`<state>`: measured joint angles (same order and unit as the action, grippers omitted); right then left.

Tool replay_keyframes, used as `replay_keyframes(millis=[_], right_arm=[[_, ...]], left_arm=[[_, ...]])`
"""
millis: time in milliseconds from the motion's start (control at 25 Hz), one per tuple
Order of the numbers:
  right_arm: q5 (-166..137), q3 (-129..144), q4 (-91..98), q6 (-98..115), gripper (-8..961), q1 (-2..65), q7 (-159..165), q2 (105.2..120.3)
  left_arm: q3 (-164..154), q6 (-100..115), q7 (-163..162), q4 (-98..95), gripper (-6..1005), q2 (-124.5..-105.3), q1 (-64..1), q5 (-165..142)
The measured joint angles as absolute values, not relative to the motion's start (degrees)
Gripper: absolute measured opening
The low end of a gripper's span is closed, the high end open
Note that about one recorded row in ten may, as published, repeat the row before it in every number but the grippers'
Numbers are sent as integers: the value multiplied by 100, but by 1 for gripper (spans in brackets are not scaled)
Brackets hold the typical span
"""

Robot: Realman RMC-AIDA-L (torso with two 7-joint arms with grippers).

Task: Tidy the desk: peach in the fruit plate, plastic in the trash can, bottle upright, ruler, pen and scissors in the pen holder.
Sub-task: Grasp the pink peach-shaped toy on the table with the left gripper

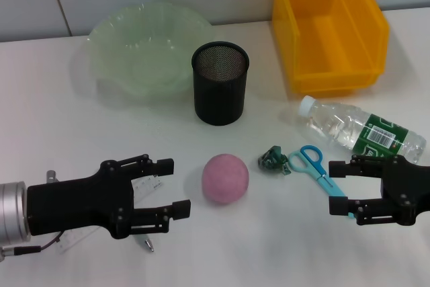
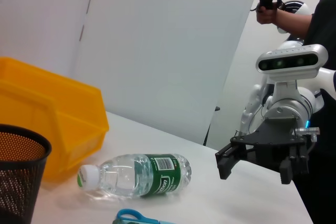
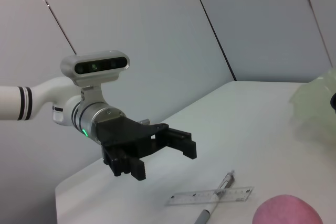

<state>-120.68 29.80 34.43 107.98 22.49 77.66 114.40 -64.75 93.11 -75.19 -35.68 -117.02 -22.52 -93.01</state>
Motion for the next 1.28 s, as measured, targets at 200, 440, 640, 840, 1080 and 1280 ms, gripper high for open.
replay_keyframes(millis=[200, 440, 640, 840, 1080, 1280], right_arm=[[-12068, 2983, 3443, 10794, 806, 2250, 7744, 11451], [-12106, 2988, 3436, 10792, 805, 2250, 7743, 11452], [-12110, 2988, 3436, 10811, 805, 2270, 7764, 11452], [-12113, 2988, 3435, 10800, 806, 2276, 7773, 11451], [-12122, 2988, 3427, 10751, 805, 2242, 7778, 11451], [-12130, 2981, 3427, 10725, 806, 2206, 7781, 11450]], left_arm=[[-6463, 9323, -7533, -3568, 838, -11709, -2248, -9364], [-6459, 9318, -7520, -3568, 831, -11708, -2261, -9368], [-6463, 9312, -7517, -3568, 825, -11706, -2283, -9369], [-6473, 9310, -7516, -3574, 819, -11707, -2300, -9369], [-6478, 9203, -7504, -3635, 812, -11747, -2358, -9371], [-6592, 8632, -7188, -3712, 806, -11857, -2687, -9599]])
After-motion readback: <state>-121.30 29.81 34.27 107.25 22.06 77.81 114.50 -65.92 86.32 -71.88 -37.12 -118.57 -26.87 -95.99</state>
